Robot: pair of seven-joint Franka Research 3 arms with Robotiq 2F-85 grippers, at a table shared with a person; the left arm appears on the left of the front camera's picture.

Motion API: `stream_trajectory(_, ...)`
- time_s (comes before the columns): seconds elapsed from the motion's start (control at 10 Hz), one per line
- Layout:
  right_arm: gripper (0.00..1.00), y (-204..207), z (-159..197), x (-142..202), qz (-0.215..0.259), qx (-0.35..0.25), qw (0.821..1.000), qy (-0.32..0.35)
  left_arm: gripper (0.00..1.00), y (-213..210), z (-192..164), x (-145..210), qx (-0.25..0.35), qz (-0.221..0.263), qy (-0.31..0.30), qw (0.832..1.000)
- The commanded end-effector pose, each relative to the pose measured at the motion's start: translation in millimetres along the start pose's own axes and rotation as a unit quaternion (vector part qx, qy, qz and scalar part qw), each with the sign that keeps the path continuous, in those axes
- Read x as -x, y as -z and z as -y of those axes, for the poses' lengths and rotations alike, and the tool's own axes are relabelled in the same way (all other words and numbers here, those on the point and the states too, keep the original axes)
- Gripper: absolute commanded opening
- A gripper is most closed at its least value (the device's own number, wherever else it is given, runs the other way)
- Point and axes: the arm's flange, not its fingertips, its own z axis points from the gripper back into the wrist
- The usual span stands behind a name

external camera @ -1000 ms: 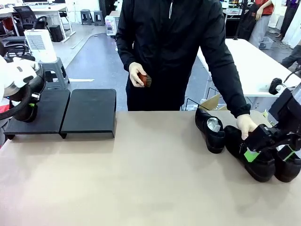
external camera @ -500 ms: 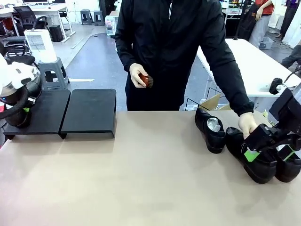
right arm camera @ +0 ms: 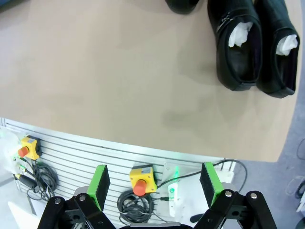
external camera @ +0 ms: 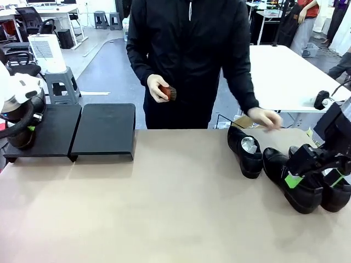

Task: Organize the shoes by placing them on the stand.
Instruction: Place the Shoe from the middle of the table onto the Shoes Stand.

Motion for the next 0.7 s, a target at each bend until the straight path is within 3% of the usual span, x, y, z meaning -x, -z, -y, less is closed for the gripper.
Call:
stream_trajectory(0.0,1.0,-1,0,-1,0.006,0.0,1.0,0.005,0.27,7,-4,0,-0.009,-0.003,0.009,1.0)
stream_trajectory(0.3,1.0,-1,0,-1,0.006,0.0,1.0,0.005,0.85,5,-6,-2,-0.02,0.01,0.004,1.0)
stream_trajectory(0.6,1.0,-1,0,-1,0.006,0.0,1.0,0.005,0.85,-17,-2,2,-0.012,0.026,-0.001,1.0)
